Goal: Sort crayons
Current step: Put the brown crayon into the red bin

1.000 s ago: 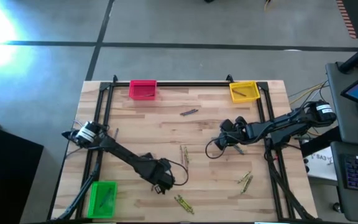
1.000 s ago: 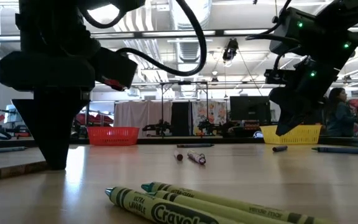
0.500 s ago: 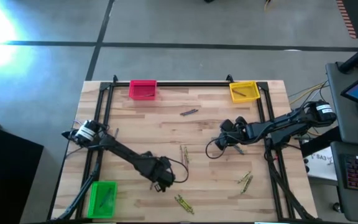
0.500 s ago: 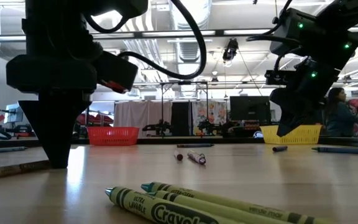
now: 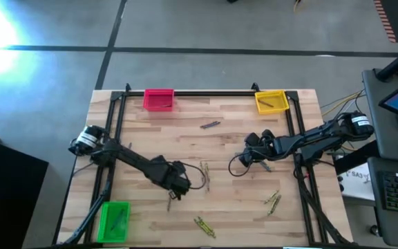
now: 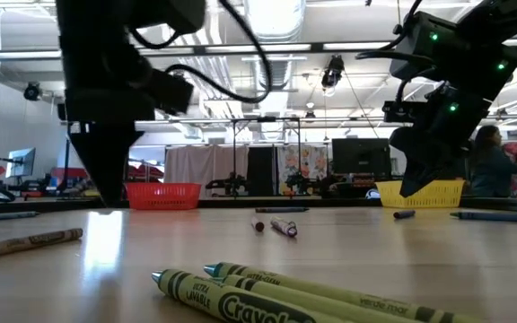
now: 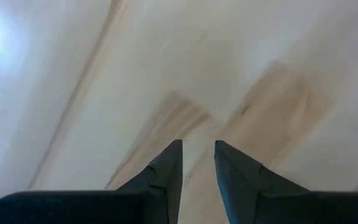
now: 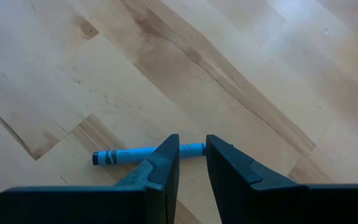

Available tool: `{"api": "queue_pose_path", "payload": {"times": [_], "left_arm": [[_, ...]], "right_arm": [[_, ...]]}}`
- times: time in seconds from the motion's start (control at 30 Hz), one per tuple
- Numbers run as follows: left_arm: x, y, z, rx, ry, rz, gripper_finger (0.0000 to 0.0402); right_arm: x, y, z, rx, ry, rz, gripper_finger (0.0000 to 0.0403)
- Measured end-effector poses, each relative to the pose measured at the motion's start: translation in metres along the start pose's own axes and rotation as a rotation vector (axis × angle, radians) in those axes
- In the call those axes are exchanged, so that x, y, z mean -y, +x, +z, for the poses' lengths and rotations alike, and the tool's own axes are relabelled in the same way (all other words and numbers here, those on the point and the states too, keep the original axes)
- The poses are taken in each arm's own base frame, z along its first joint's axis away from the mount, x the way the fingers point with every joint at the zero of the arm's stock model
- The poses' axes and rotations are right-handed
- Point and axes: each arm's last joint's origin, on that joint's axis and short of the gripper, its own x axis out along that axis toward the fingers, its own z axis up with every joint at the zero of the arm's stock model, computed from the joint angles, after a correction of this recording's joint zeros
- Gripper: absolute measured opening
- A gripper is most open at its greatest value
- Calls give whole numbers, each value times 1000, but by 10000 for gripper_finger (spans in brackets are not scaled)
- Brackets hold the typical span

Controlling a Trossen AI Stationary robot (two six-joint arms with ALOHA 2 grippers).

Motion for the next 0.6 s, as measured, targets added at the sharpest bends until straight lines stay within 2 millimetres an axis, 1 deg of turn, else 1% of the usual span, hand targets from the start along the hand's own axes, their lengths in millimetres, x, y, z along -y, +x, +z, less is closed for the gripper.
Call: {"api": "queue_pose_path", "payload": {"times": [0.17,0.27,0.43,0.5,0.6], "left_arm": [[-18,-5,-14,-15,-179,-24,77],[-20,-6,-21,-18,-272,-97,86],[-7,-9,-24,37,-315,-288,133],[-4,-10,-23,41,-313,-317,156],[1,-2,-26,-9,-304,-308,190]], "right_arm": [[0,0,0,0,0,0,73],[0,0,0,0,0,0,73],[0,0,0,1,10,0,73],[0,0,0,0,18,0,73],[0,0,0,0,27,0,73]]}}
